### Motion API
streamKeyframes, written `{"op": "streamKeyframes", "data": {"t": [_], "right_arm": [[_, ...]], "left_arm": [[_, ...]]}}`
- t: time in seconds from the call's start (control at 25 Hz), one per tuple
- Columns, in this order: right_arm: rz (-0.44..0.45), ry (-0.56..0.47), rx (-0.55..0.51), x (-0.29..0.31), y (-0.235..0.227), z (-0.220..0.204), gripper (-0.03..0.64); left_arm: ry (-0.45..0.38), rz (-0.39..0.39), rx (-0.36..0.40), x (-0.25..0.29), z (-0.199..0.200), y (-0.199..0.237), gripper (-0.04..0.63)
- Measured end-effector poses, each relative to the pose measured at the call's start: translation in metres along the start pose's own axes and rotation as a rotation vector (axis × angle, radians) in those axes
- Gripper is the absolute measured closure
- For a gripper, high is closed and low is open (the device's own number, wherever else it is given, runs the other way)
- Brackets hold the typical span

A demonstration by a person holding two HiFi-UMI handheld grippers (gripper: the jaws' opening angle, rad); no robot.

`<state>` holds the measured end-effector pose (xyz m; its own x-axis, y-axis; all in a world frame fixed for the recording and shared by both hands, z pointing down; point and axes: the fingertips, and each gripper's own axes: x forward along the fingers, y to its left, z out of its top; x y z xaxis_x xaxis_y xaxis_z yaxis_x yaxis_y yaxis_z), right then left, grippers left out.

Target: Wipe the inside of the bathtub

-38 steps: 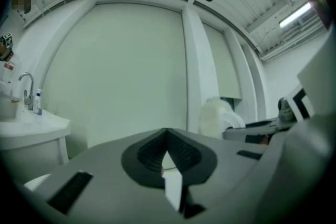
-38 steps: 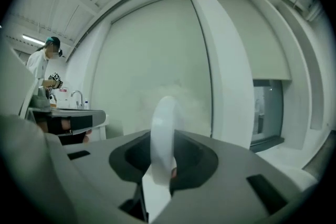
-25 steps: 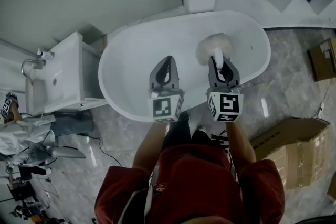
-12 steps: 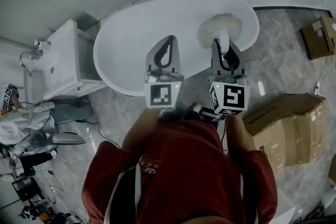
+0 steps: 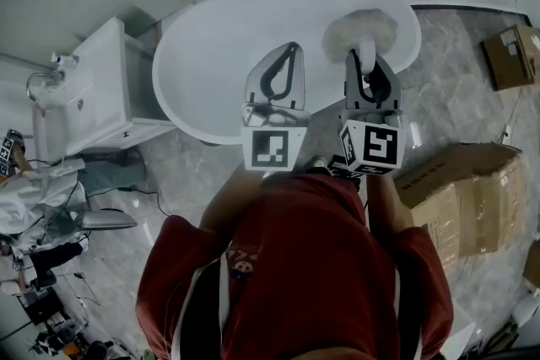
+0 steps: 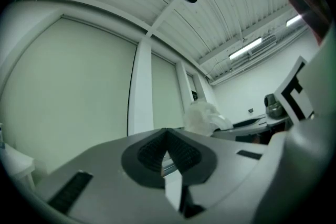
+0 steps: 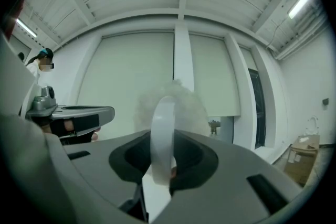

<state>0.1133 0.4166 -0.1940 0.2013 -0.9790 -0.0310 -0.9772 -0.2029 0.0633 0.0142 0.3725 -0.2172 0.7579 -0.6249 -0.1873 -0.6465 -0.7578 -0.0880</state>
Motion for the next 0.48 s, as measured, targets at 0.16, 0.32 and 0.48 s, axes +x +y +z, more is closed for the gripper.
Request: {"op": "streamKeyframes", "data": {"t": [0.16,0.32,0.48], "right_arm": [[-0.001,-0.003,-0.007,0.0016,0.0035,0.0014,0.525],[0.006,-0.014,0.01,-0.0002,0.0081,0.0031,0.525],[0.002,-0.027,0.003,-0.0055,0.0097,0.0075,0.525]], "left_arm": [[-0.01,0.001,-0.009,-0.0006,0.0024,0.0023,0.58],[0.001,0.012,-0.031,-0.0041,0.0004,0.0062,0.58],[0.015,0.014,-0.05,-0.009,-0.0021,0.0044,0.58]]}}
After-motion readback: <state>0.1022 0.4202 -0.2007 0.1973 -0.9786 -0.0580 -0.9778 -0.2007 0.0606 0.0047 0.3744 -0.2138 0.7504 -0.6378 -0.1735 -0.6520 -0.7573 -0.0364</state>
